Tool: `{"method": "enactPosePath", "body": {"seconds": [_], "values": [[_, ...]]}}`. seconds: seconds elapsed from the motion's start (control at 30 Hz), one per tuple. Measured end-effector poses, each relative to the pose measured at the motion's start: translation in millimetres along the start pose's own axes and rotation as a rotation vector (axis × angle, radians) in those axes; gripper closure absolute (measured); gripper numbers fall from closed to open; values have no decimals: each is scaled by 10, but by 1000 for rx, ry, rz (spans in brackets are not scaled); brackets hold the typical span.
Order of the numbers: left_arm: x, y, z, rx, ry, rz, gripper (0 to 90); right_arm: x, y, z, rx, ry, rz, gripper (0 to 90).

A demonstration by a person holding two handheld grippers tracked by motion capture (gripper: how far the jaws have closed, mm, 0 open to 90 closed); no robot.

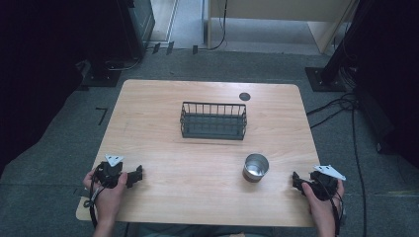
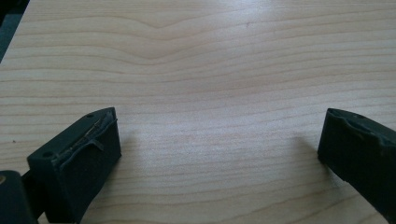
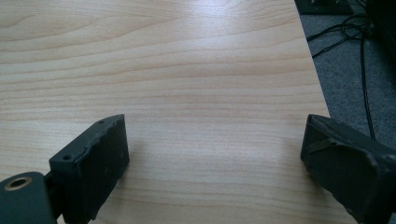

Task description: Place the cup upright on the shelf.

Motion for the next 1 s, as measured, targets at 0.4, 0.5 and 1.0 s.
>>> {"method": "enactPosePath", "body": {"seconds": [0.4,0.5,1.0], "values": [[-2,1,0,-1,1,1,0,-28,17,-4,-11,-18,28,61],[-2,1,0,-1,1,1,0,-57,66,-43,11,-27,34,60],[-1,1,0,0,1,0,0,-347,368,-318,118,14,-41,66]]}}
Point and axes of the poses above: each handheld gripper's, and its own axes: y roughly backward along the jaws, z roughly out of its underside, x roughly to its right, the point moved 1 cm from there along -y, roughly forward along the jaws
